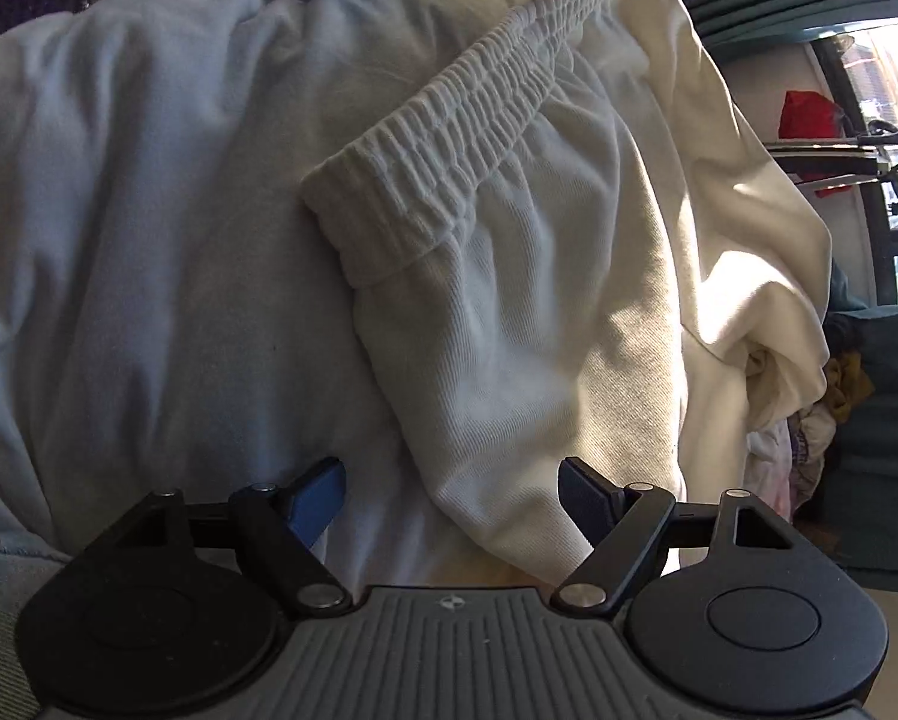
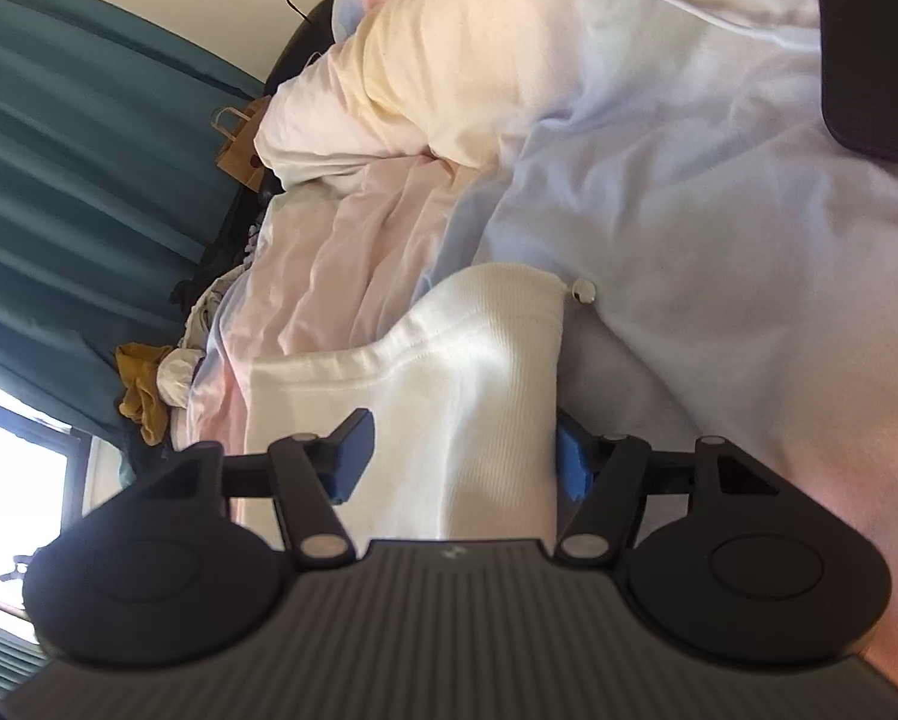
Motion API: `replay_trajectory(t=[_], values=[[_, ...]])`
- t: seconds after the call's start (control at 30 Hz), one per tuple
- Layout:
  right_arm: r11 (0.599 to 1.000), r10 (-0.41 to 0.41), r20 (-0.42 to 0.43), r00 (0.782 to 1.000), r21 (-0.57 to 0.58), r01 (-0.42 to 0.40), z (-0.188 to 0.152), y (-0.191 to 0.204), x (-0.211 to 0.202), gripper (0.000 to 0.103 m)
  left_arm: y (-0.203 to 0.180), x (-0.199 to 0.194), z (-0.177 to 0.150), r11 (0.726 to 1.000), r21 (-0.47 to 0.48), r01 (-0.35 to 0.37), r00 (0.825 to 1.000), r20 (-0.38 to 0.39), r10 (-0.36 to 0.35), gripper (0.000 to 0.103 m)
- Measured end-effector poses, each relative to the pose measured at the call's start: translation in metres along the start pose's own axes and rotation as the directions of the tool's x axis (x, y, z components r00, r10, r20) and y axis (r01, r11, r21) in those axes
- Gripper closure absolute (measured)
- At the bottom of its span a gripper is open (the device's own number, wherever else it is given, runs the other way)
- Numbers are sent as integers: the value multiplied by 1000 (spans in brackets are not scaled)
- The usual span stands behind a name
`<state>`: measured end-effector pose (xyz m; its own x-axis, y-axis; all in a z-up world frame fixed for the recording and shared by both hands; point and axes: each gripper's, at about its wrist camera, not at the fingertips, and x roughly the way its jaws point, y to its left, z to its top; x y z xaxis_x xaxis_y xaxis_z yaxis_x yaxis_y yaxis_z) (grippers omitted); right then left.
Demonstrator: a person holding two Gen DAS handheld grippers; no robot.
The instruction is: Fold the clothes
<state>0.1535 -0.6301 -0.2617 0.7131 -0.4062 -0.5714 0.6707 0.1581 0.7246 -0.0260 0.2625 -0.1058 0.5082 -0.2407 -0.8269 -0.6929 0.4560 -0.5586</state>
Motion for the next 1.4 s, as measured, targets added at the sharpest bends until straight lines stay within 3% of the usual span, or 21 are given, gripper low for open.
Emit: replay_trajectory(t=[0.1,0.13,0.2,0.23,0.27,0.43,0.5,0.63,0.77,0.9,1.0,1.07,1.17,1.27,1.33,1.4], values=[[996,-28,25,999,-90,30,-1,7,12,68,-1,2,9,1000,16,-14,1000,20,14,35],[993,-35,33,999,-108,38,-2,8,14,77,1,2,13,1000,5,-18,999,26,18,44],[993,-47,48,998,-109,52,-1,8,15,84,5,1,20,1000,-18,-16,999,49,17,66],[994,-50,56,997,-98,55,0,7,15,88,6,0,23,1000,-16,-12,998,66,13,81],[995,-48,61,997,-89,53,1,7,15,90,8,-2,25,1000,-18,-6,997,75,7,87],[997,-21,69,997,-72,26,6,7,11,95,15,-20,30,999,-35,37,991,127,-33,96],[999,2,67,998,-41,1,10,6,7,95,18,-42,32,998,-13,55,982,184,-52,97],[999,34,67,997,4,-34,18,3,-8,95,33,-72,36,994,-40,104,980,175,-96,97],[999,-23,73,997,-25,24,21,-2,-20,96,40,-80,35,995,-36,94,982,166,-87,96],[998,-65,-2,998,5,66,24,-21,-14,95,41,-77,35,997,24,74,987,142,-76,95],[997,-63,-30,998,-55,61,23,-22,-15,92,36,-83,30,995,83,60,986,152,-72,94],[995,-65,-16,998,-70,64,22,-18,-23,89,33,-88,26,991,124,50,985,158,-70,82],[993,-76,20,997,-84,78,21,-10,-39,78,21,-101,15,972,232,39,978,189,-84,58],[989,-43,69,997,-139,52,20,5,-57,55,2,-119,-9,929,371,-19,960,266,-87,41],[977,-7,106,994,-212,29,14,20,-72,36,-16,-119,-26,891,453,-45,950,296,-103,35],[955,54,115,992,-298,-18,4,36,-85,28,-33,-119,-44,845,529,-72,939,322,-122,32]])
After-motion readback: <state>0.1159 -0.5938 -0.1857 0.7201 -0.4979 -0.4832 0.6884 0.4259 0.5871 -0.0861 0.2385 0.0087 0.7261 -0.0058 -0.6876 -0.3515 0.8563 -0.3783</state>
